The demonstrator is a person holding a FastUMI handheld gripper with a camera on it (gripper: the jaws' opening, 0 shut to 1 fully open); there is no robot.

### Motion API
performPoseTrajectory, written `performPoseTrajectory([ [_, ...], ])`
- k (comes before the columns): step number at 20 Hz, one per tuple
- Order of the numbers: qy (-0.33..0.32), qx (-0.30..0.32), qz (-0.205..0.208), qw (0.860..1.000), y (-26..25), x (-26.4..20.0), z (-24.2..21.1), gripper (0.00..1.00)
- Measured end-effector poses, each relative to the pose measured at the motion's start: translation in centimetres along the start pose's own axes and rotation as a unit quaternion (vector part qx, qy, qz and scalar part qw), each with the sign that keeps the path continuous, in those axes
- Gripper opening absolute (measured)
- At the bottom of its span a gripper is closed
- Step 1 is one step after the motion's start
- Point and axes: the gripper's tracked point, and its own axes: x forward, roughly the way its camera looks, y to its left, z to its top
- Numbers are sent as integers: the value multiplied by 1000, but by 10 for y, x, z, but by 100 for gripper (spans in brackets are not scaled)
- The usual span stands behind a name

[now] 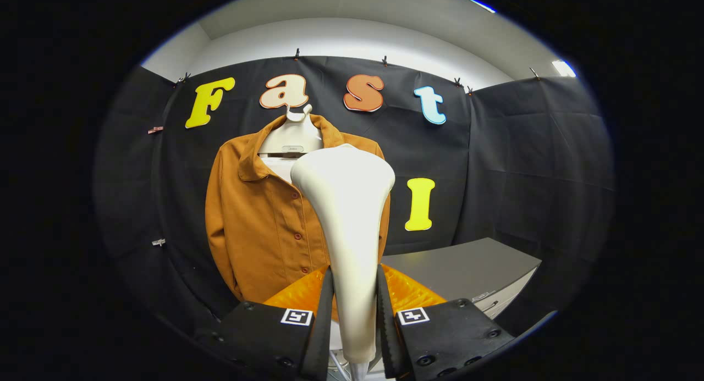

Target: Iron the clothes twice with a garment steamer, once on the left side and once on the right side.

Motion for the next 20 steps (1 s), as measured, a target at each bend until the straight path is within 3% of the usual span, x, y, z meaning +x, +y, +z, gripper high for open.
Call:
performPoseTrajectory([
  [20, 1, -4, -4, 1000, -7, -4, 3, 41],
])
